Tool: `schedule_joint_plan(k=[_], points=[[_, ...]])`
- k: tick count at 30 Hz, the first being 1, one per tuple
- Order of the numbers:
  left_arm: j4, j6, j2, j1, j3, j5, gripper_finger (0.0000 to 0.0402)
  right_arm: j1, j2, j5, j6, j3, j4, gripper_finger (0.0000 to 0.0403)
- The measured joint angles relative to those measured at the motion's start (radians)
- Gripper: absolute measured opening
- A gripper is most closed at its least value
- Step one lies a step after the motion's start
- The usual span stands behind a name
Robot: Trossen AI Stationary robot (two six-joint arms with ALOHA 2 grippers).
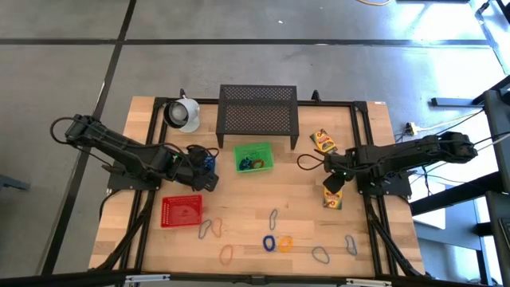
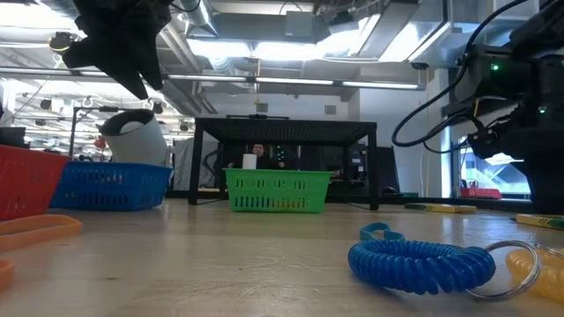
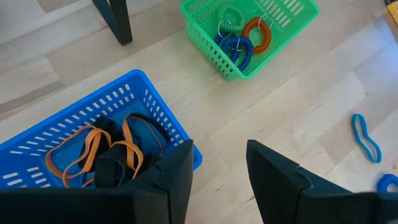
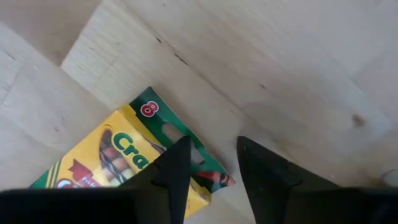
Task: Pick & Place Office Desk Supplies
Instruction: Put the bottom yellow box of crayon into the red bin
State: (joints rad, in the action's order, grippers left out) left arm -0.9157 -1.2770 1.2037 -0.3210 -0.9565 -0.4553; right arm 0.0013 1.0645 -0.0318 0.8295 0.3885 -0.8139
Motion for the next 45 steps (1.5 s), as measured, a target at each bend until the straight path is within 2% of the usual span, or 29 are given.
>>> schedule_joint_plan(k=[6,13,22,28,35,40,45], points=[[0.0,0.001,0.0,0.0,0.0,-0.001,0.0143,0.0,0.0,0.01,0.0,-0.001,-0.001,0.0095],[-0.001,0.009,0.0,0.0,0.0,-0.002,0.0143,0.0,0.0,0.009,0.0,-0.002,0.004,0.0014],[0.052,0.037,0.0,0.0,0.0,-0.011,0.0143,0.0,0.005,0.0,0.025,0.028,0.026,0.0003],[0.254,0.216,0.0,0.0,0.0,-0.052,0.0143,0.0,0.004,0.001,0.023,0.089,0.021,0.0002],[0.571,0.478,0.032,0.0,0.0,-0.055,0.0143,0.0,0.003,0.005,0.023,0.113,0.05,0.0001],[0.752,0.56,0.143,0.025,0.0,-0.078,0.0146,0.0,0.003,0.005,0.024,0.114,0.063,0.0001],[0.978,0.574,0.314,0.071,0.0,0.001,0.016,0.0,0.003,-0.003,0.023,0.114,0.064,0.0]])
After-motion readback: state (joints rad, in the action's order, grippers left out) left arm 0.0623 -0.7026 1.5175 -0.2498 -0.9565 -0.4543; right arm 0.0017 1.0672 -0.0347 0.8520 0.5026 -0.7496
